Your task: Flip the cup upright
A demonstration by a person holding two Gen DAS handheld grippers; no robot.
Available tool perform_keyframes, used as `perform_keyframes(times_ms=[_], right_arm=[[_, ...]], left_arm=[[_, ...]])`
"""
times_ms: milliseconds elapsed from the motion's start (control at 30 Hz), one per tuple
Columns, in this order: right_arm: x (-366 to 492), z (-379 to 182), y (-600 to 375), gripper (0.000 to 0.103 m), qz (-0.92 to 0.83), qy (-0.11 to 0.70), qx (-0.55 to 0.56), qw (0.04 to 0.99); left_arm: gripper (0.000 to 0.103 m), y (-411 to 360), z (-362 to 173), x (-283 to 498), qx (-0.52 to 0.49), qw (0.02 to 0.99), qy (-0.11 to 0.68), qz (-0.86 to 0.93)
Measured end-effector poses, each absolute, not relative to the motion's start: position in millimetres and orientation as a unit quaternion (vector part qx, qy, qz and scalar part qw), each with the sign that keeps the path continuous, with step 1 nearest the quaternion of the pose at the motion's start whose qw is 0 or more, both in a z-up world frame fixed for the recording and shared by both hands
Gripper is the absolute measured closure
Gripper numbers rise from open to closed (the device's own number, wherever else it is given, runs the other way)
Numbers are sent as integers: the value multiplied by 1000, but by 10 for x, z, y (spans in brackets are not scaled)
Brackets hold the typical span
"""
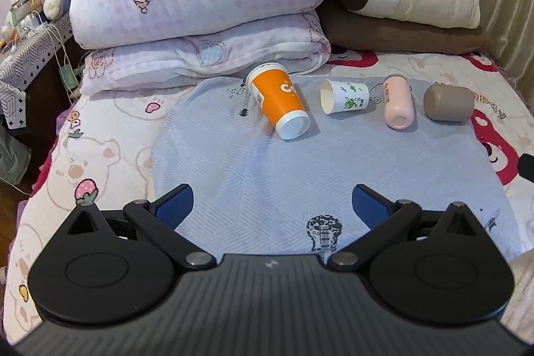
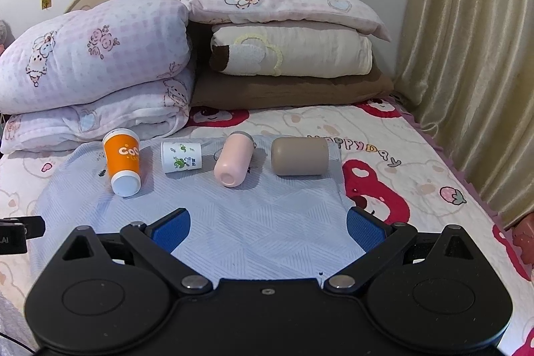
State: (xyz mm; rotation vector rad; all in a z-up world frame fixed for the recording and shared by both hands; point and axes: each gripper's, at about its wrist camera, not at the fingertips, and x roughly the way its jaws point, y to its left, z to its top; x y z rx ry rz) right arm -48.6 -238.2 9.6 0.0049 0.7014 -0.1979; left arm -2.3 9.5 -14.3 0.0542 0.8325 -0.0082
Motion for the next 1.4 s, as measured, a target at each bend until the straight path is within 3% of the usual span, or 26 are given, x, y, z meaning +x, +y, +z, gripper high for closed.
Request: perform_keyframes(times_ms=[500,1133,1400], right_arm=[[-485,58,-2380,1,-98,350,-2,932],[-459,36,-2423,1,-99,356,-3,929],[-413,-38,-2426,1,-96,366,3,926]], left_arm=[[0,-9,-23,-183,74,928,365,-7],[0,59,-74,-134,53,927,370,-13],[0,52,-339,36,23,918,394,-33]])
